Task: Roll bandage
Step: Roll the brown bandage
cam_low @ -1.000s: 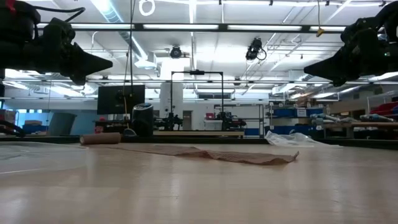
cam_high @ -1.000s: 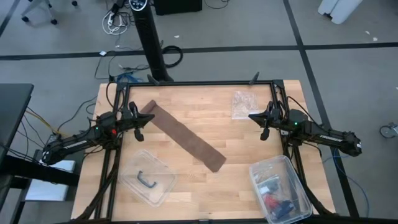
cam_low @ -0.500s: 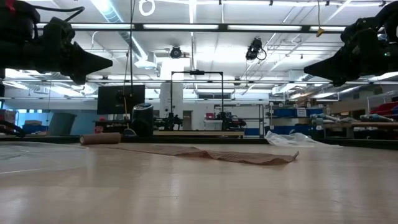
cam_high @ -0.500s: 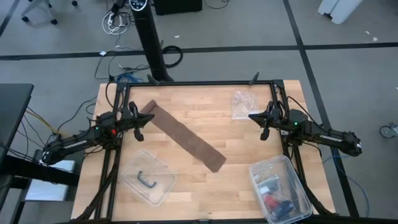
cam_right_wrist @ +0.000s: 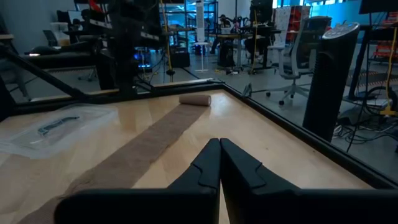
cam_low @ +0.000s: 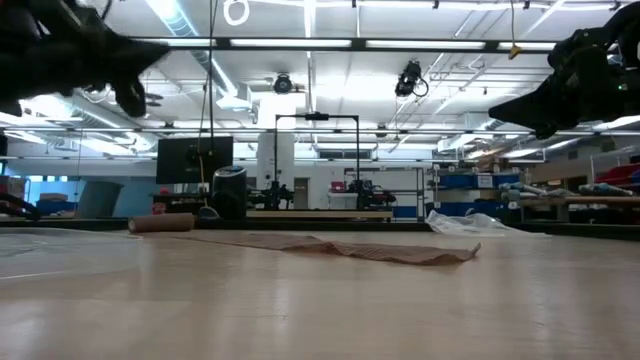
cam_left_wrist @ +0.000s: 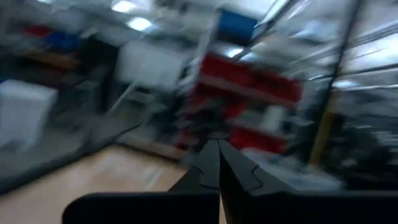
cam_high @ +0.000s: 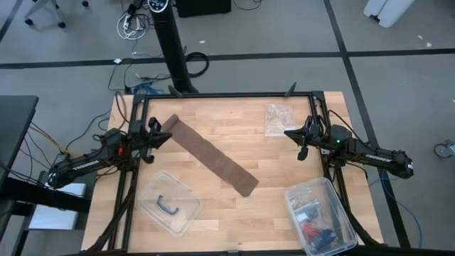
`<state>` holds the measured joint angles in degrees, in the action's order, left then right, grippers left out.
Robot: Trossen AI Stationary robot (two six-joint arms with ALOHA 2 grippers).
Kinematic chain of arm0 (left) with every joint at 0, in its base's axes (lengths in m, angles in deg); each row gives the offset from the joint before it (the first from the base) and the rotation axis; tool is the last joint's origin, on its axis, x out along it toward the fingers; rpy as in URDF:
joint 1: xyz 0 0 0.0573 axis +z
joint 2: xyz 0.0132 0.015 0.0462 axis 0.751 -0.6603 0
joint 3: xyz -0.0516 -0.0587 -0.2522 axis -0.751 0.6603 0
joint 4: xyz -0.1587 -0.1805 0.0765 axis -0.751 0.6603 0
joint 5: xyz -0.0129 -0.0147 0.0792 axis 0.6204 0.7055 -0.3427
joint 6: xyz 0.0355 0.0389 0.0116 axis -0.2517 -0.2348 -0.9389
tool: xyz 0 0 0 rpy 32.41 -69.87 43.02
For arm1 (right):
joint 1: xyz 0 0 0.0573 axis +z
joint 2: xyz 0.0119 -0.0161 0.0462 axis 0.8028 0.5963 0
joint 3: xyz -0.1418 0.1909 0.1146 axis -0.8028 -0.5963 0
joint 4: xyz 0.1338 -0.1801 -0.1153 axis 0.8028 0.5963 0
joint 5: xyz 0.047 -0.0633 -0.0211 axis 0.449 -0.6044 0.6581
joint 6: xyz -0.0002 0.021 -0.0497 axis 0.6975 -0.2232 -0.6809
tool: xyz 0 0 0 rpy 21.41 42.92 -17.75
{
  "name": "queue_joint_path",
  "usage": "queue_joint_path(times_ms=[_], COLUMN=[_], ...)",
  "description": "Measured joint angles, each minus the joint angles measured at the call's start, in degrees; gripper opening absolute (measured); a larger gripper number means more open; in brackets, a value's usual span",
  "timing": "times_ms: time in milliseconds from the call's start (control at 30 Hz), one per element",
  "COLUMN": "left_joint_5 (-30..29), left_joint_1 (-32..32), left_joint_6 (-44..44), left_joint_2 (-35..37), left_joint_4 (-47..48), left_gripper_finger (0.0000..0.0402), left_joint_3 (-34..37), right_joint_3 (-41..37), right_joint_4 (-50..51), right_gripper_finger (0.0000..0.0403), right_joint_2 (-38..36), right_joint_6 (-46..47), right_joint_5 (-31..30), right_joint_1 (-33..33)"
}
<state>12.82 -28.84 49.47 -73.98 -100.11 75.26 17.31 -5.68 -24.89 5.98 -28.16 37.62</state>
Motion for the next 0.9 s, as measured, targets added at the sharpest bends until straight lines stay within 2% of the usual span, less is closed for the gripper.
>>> queue_joint_path(times_ms=[200,600,900], left_joint_5=[0.77,6.71,4.93], left_joint_1=[0.02,0.02,0.02], left_joint_6=[-1.28,-5.34,-11.37], left_joint_2=[-0.72,-5.82,-13.27], left_joint_4=[0.54,0.99,4.22], left_gripper_finger=[0.0002,0.0002,0.0002], left_joint_3=[-2.45,-2.82,-2.83], right_joint_3=[0.01,0.00,0.00], right_joint_4=[0.01,0.00,-5.16], right_gripper_finger=[0.0009,0.0009,0.0008], right_joint_2=[0.00,0.00,0.00], right_joint_6=[0.00,0.00,1.50], right_joint_5=[0.00,0.00,-0.15], right_joint_1=[0.01,0.02,0.02])
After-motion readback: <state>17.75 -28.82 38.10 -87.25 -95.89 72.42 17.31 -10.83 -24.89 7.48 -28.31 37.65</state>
